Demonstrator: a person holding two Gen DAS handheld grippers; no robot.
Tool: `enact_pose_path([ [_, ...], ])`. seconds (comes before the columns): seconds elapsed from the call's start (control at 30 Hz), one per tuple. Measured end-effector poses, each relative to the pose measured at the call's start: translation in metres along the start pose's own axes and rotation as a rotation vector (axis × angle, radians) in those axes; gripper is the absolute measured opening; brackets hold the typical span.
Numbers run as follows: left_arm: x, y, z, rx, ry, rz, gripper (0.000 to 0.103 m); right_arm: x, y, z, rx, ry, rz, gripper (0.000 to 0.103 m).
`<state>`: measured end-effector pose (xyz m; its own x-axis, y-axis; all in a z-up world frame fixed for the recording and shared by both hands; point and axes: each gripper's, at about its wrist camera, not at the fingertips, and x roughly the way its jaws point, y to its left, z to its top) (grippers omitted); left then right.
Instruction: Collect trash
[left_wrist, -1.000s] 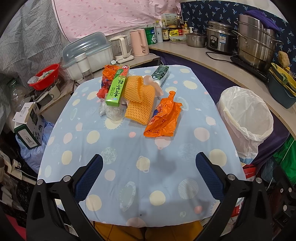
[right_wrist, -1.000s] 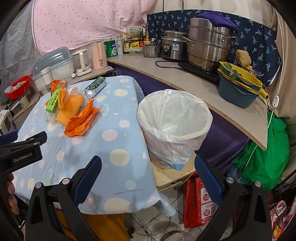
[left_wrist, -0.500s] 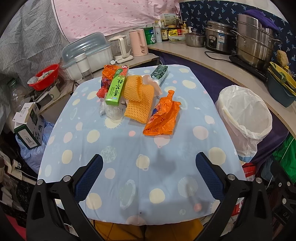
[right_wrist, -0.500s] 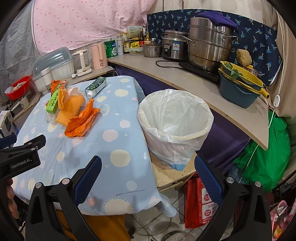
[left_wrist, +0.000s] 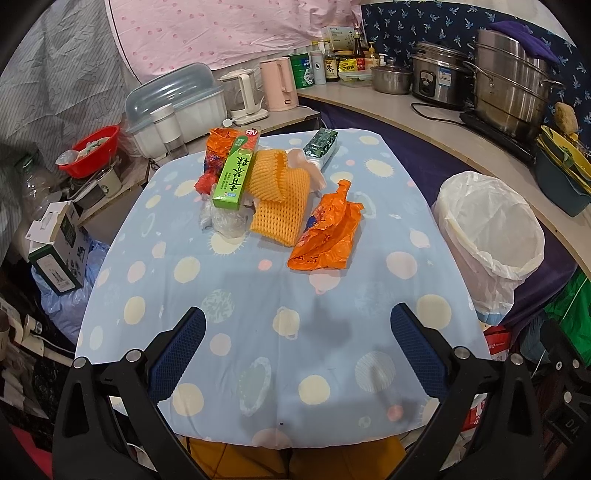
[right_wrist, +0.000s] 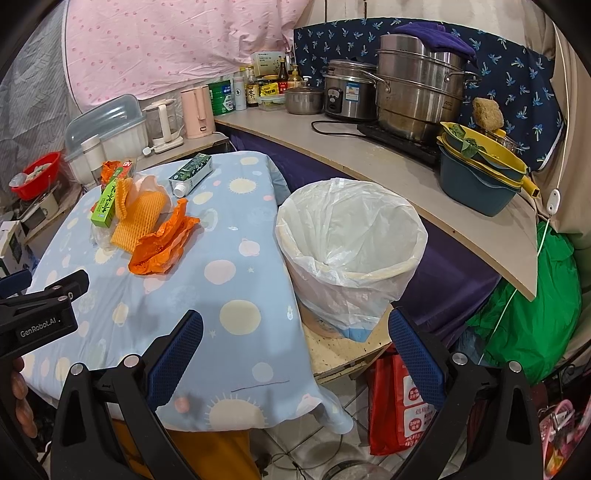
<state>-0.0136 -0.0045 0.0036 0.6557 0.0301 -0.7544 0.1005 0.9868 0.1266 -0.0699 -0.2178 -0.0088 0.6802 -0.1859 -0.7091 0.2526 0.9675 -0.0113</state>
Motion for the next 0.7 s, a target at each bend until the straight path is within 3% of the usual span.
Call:
enact_pose_path([
  [0.7, 0.0092, 0.0071, 0.0056, -0.014, 0.018, -0.020, 0.096, 0.0053, 0.0055, 0.0050, -0.010, 0.013, -0.001, 0.096],
])
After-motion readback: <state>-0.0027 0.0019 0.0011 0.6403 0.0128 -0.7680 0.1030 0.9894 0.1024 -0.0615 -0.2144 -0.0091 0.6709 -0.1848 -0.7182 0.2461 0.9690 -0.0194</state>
